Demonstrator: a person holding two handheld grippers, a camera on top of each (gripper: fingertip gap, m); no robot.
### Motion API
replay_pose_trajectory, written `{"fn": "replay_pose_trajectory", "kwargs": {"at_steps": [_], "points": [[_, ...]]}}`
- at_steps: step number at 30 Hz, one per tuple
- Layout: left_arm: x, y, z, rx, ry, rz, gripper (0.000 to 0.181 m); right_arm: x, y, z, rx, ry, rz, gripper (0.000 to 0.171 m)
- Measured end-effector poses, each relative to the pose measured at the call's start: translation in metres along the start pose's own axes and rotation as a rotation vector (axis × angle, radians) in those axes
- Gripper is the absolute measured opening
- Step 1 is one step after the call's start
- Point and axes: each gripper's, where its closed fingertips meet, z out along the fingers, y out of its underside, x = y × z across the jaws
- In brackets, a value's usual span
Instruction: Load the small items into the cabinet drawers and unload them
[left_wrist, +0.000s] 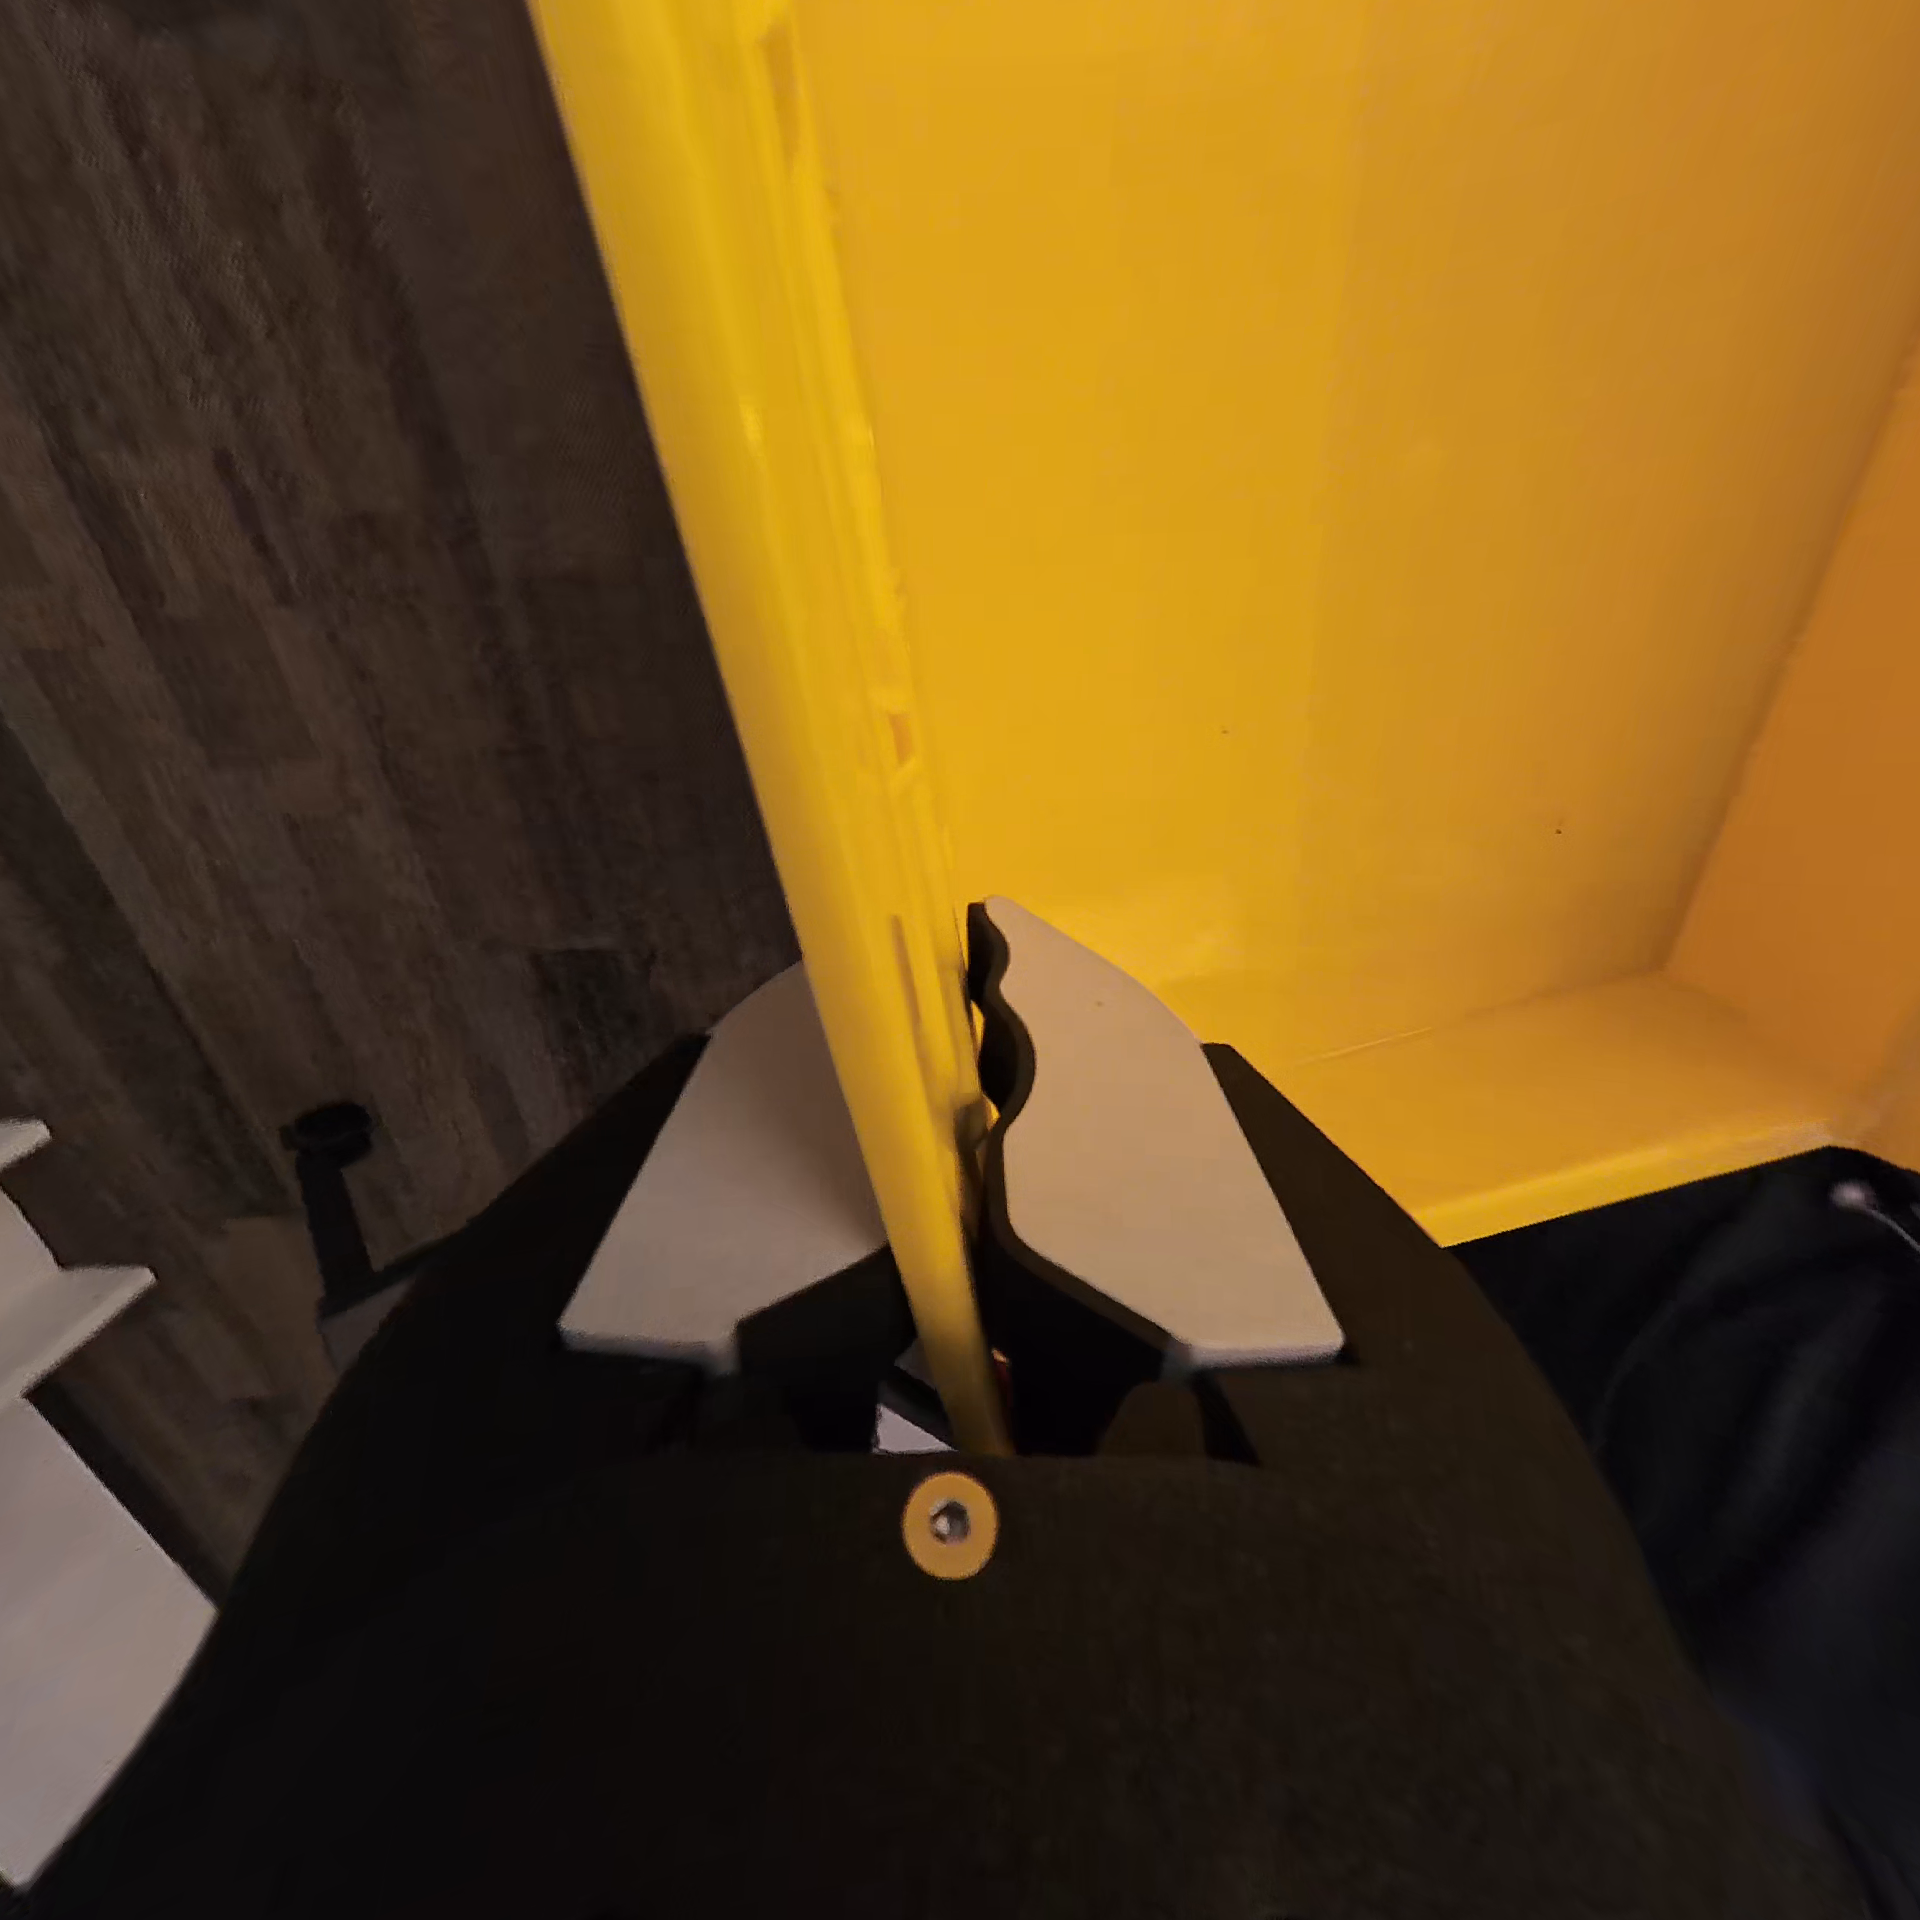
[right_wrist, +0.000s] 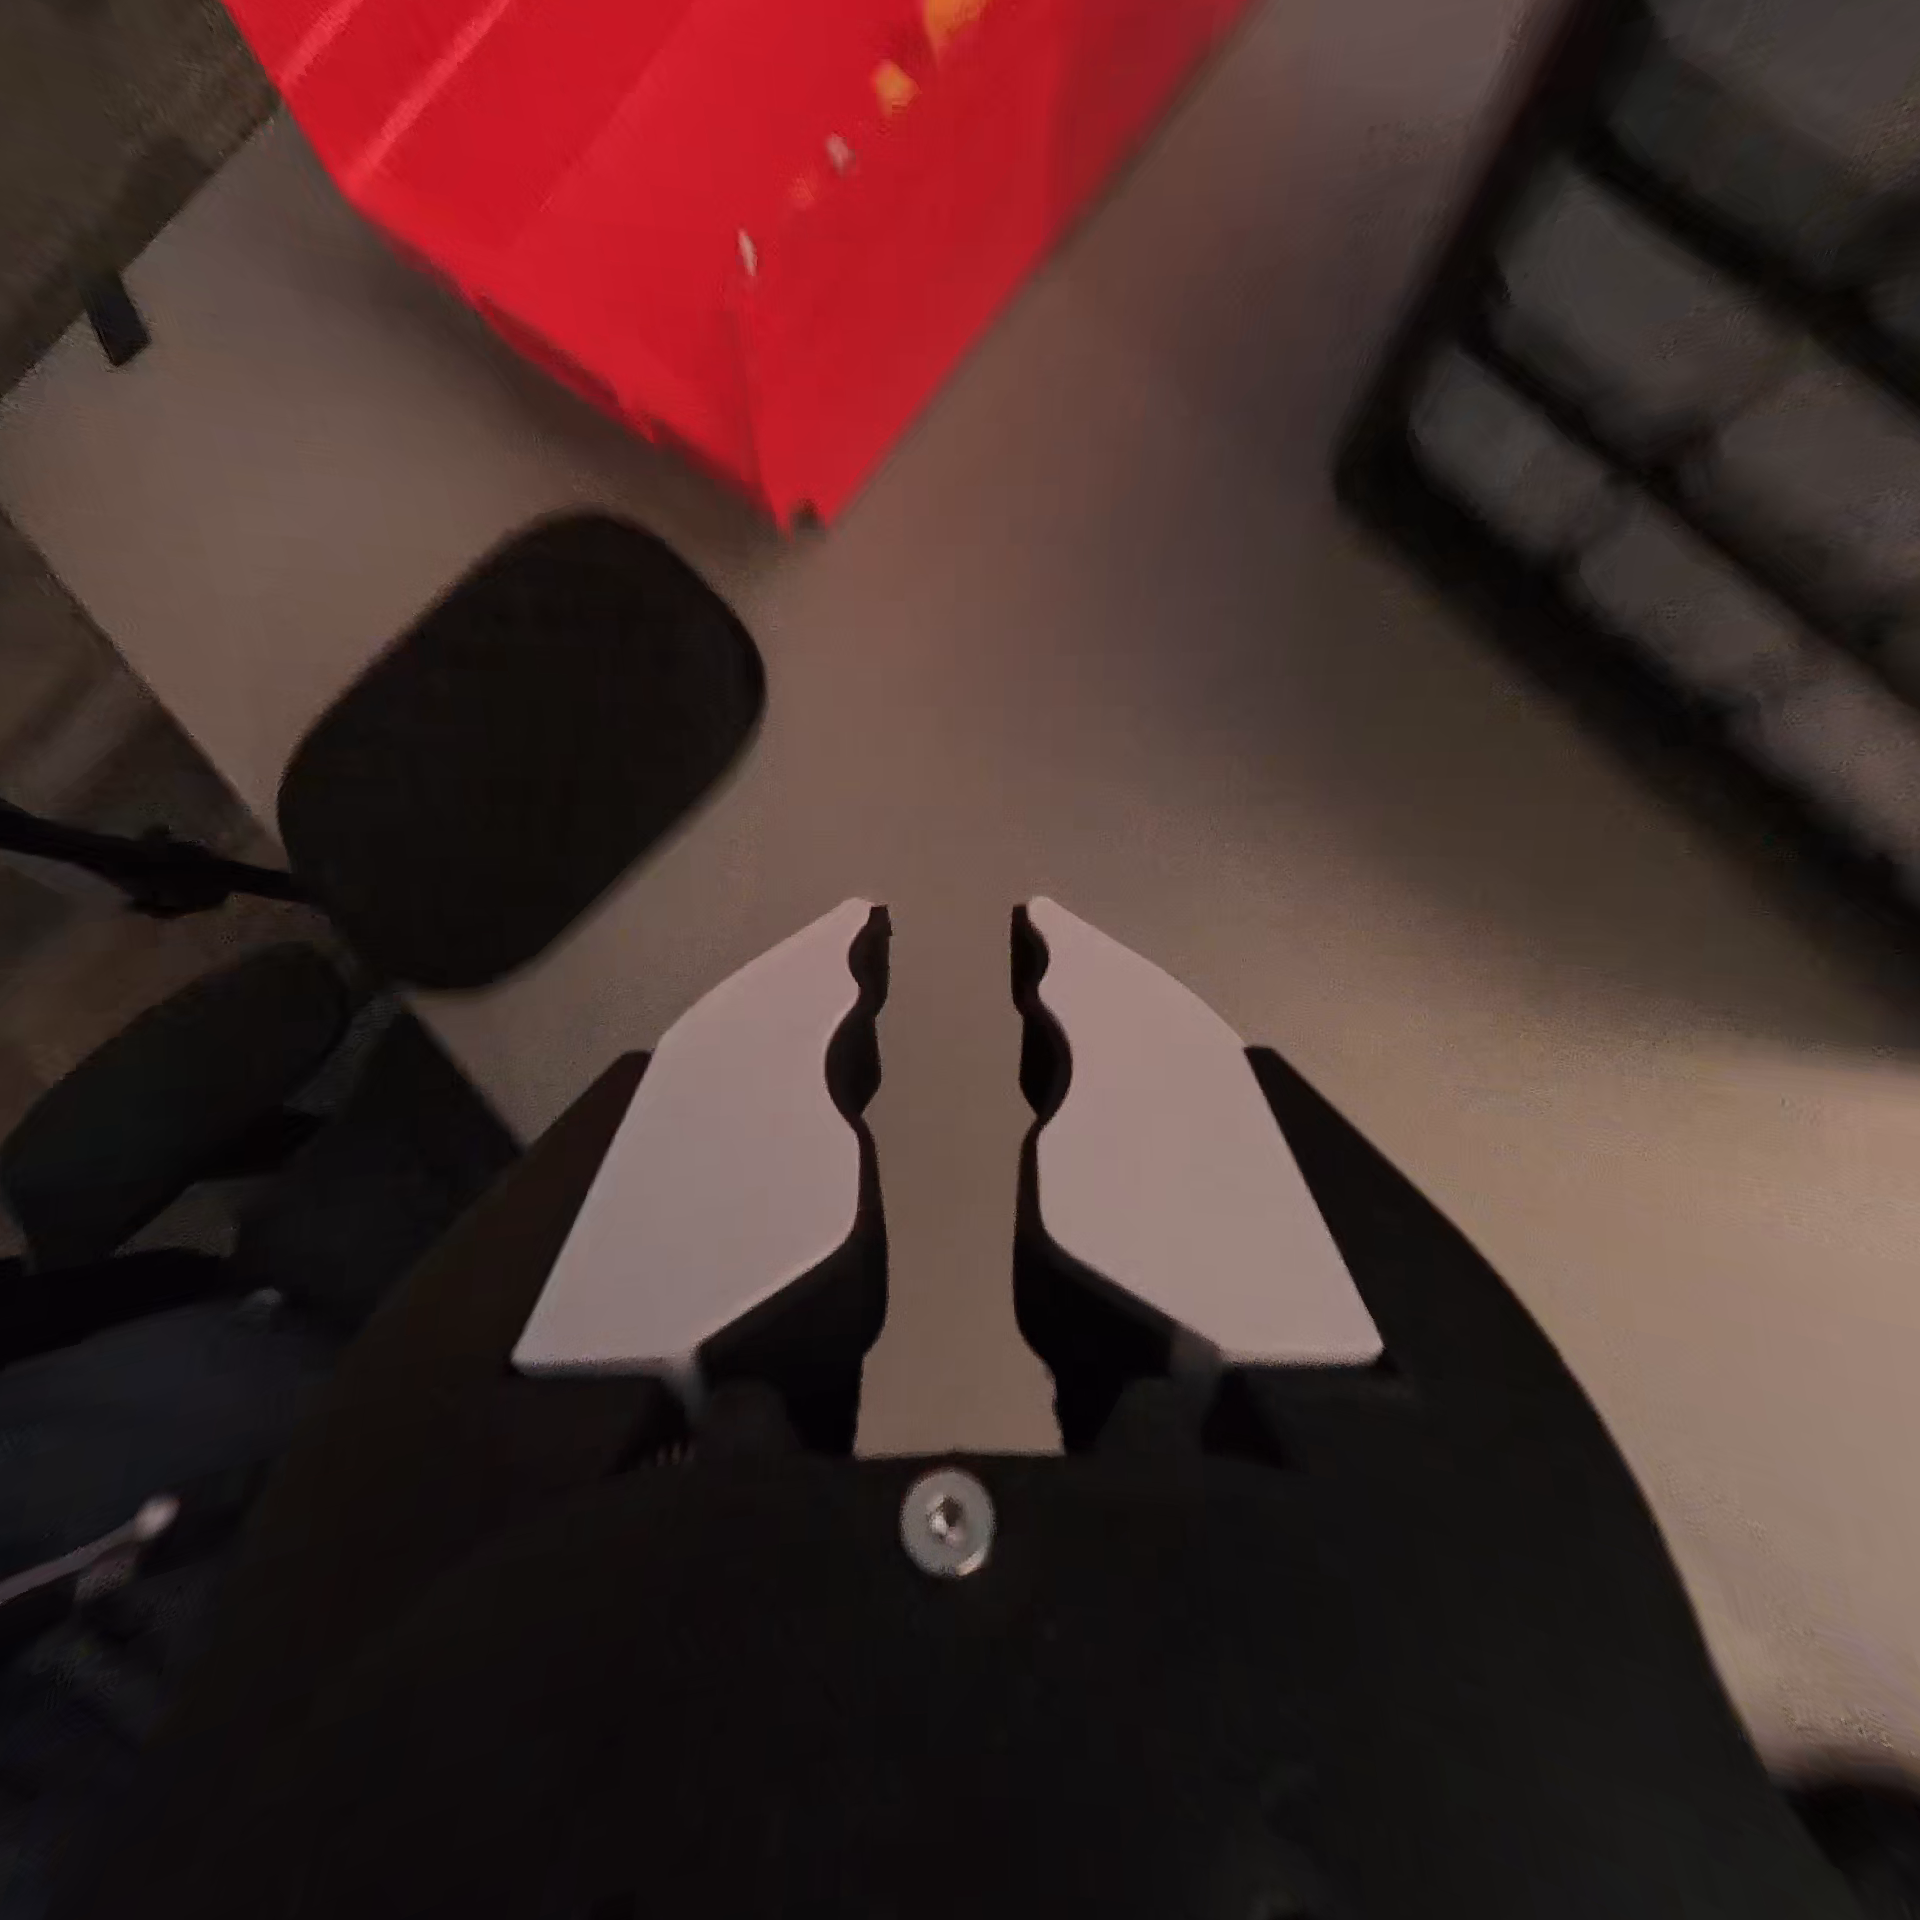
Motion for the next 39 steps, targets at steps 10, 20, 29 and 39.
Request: {"fn": "replay_pose_trajectory", "kwargs": {"at_steps": [10, 20, 29, 39], "points": [[0.308, -0.086, -0.064, 0.036, 0.167, 0.528, 0.003, 0.111, 0.263, -0.225, 0.328, 0.413, 0.426, 0.026], [0.700, -0.142, -0.039, -0.021, 0.368, 0.900, 0.004, 0.119, 0.344, -0.262, 0.319, 0.553, 0.354, 0.033], [0.840, -0.227, 0.059, -0.018, 0.271, 0.725, 0.004, 0.121, 0.360, -0.251, 0.311, 0.512, 0.271, 0.031], [0.830, -0.274, 0.147, -0.118, 0.255, 0.348, 0.004, 0.125, 0.366, -0.225, 0.275, 0.406, 0.224, 0.030]]}}
